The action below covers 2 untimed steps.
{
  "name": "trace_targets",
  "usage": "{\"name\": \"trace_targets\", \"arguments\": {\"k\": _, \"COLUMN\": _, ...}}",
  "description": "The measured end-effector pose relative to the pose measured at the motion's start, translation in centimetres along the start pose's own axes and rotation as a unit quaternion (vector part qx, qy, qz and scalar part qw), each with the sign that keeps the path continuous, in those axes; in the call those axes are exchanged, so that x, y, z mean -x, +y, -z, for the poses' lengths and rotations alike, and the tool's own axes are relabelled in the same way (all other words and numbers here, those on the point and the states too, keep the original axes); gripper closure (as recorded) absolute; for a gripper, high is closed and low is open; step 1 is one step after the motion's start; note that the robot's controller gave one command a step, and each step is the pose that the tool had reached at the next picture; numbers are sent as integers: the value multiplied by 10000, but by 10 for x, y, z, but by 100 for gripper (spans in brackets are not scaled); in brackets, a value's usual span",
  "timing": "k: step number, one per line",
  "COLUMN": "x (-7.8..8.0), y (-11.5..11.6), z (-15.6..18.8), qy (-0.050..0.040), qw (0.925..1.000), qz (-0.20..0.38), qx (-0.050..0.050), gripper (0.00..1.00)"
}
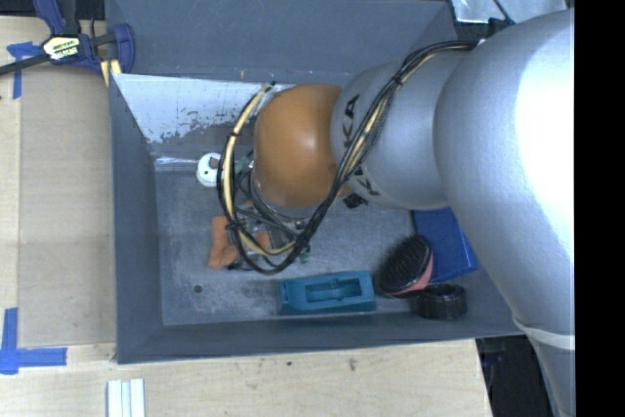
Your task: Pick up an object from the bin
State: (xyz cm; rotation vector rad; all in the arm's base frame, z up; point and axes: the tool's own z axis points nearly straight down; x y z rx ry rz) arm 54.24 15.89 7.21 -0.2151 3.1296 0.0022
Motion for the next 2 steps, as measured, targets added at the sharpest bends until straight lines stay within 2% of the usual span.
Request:
{"name": "trace_targets", "arguments": {"k": 1, "x": 0, "y": 0, "z": 0, "qy": 0, "qw": 10000, "qz": -2, "qx": 1, "gripper": 100}}
{"name": "trace_targets", "arguments": {"k": 2, "x": 6, "y": 5, "z": 170, "qy": -21, "qw": 10000, "qz": -76, "qx": 0, "gripper": 100}}
